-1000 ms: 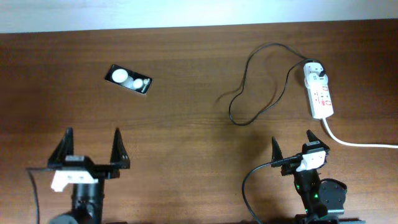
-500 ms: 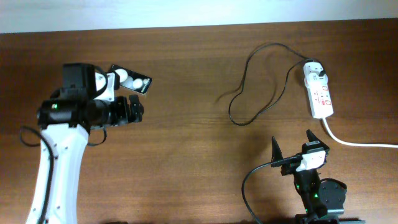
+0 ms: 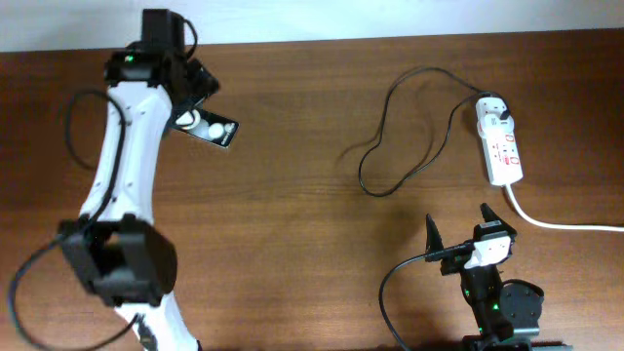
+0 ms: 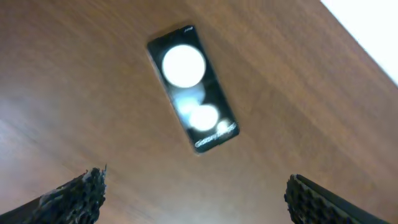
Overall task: Plug charger to phone and switch on socket
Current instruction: 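Reach the left gripper to the black phone and grasp it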
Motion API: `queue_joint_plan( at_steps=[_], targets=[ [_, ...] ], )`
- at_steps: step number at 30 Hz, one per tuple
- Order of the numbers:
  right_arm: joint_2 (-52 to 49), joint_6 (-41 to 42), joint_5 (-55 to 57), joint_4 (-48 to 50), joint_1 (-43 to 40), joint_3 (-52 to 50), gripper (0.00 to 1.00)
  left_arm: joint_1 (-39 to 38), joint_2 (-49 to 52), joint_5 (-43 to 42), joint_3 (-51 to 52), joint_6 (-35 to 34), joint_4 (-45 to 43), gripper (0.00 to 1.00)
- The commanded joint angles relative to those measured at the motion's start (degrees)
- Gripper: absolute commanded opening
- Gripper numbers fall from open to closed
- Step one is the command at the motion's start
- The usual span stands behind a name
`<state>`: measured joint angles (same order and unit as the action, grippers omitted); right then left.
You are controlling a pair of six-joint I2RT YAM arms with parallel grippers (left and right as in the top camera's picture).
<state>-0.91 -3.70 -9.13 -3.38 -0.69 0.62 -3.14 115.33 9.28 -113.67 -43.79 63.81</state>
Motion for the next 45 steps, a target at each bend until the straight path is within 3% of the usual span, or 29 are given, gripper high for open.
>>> queue_joint_plan(
  at_steps=[1, 5, 14, 21, 23, 26, 29, 31, 34, 36, 41, 42, 43, 44, 45],
  targets=[
    [0.3, -0.4, -0.7, -0.2, 0.3, -0.3, 0.99, 0.2, 6.8, 1.6, -1.8, -11.0, -1.3, 0.98],
    [0.3, -0.4, -0.7, -0.2, 0.3, -0.3, 0.99, 0.2, 14.2, 1.7, -1.8, -15.0, -3.2, 0.99],
    [0.3, -0.4, -0.7, -0.2, 0.3, -0.3, 0.99, 0.3, 24.5, 1.8, -1.8, -14.9, -13.9, 0.99],
    [0.3, -0.4, -0.7, -0.2, 0.3, -0.3, 0.99, 0.3, 29.9, 2.5, -1.7, -14.4, -14.0, 0.99],
    [0.3, -0.4, -0.7, -0.2, 0.3, -0.3, 0.99, 0.1, 31.5, 2.6, -1.7, -10.5, -13.4, 0.95],
    [0.3, -0.4, -0.7, -0.2, 0.3, -0.3, 0.99, 0.1, 35.2, 2.4, -1.7, -10.3, -11.1, 0.93],
    [0.3, -0.4, -0.7, -0.2, 0.3, -0.3, 0.99, 0.1, 36.1, 2.5, -1.7, -7.1, -8.7, 0.84],
    [0.3, -0.4, -0.7, -0.2, 0.3, -0.3, 0.99, 0.1, 36.1, 2.3, -1.7, -5.3, -6.0, 0.67],
    [0.3, -0.4, -0.7, -0.2, 0.3, -0.3, 0.99, 0.1, 36.1, 0.0, -1.7, 1.9, -4.0, 0.63],
    [0.3, -0.4, -0.7, -0.2, 0.3, -0.3, 0.99, 0.1, 36.1, -5.8, -1.7, 7.9, -1.5, 0.64],
    [0.3, -0.4, -0.7, -0.2, 0.3, -0.3, 0.99, 0.1, 36.1, -10.6, -1.7, 8.3, 8.5, 0.64],
    [0.3, -0.4, -0.7, -0.2, 0.3, -0.3, 0.99, 0.1, 36.1, -10.6, -1.7, 10.8, 8.9, 0.70],
    [0.3, -0.4, -0.7, -0.2, 0.3, -0.3, 0.99, 0.1, 36.1, -10.6, -1.7, 11.1, 8.8, 0.82],
    [0.3, -0.4, -0.7, -0.2, 0.3, -0.3, 0.99, 0.1, 36.1, -10.5, -1.7, 11.1, 8.7, 1.00],
    [0.3, -0.4, -0.7, -0.2, 0.3, -0.3, 0.99, 0.1, 36.1, -10.6, -1.7, 11.1, 8.4, 0.99]
  ],
)
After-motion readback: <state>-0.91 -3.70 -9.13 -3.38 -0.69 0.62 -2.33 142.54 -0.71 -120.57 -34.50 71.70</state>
